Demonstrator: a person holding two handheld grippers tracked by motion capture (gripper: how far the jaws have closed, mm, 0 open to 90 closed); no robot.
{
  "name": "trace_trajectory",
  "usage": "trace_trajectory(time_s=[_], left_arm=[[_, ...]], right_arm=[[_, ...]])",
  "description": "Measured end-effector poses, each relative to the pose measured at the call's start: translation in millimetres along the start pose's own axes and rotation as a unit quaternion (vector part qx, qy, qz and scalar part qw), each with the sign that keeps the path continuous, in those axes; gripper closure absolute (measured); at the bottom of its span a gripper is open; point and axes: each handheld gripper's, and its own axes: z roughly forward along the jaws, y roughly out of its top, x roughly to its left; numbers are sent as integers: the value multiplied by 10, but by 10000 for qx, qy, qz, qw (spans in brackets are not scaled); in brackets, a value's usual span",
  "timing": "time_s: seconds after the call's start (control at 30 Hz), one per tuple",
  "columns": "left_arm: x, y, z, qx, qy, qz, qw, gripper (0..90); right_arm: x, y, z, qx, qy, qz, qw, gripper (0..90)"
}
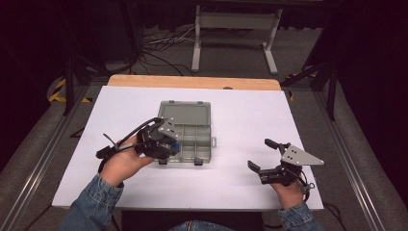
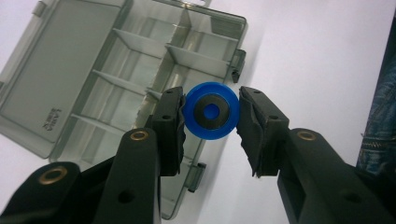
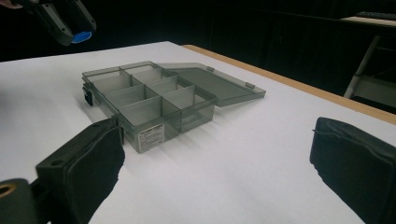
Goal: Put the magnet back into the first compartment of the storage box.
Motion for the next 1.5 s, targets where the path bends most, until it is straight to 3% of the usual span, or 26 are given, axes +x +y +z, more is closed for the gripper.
trace_trajectory(time_s=[0.7, 0.9, 1.07, 1.23, 1.4, 1.5], left_arm=[[342, -150, -56, -127, 416, -537, 9976, 622], [408, -145, 2, -115, 607, -691, 9957, 625], [504, -148, 40, -207, 679, -926, 9932, 625], [554, -166, 88, -178, 681, -1030, 9922, 625], [623, -209, 143, -158, 836, -1220, 9889, 625], [643, -224, 176, -134, 846, -1277, 9881, 625]], right_arm=[[-1, 0, -2, -11, 4, 12, 10000, 35], [-1, -2, -2, -14, 9, 14, 10000, 35], [-2, -3, 0, -14, 18, 30, 10000, 35], [-2, -3, -4, -33, 18, 31, 10000, 35], [-2, -2, -4, -35, 20, 32, 10000, 35], [-4, 0, -8, -41, 22, 11, 10000, 35]])
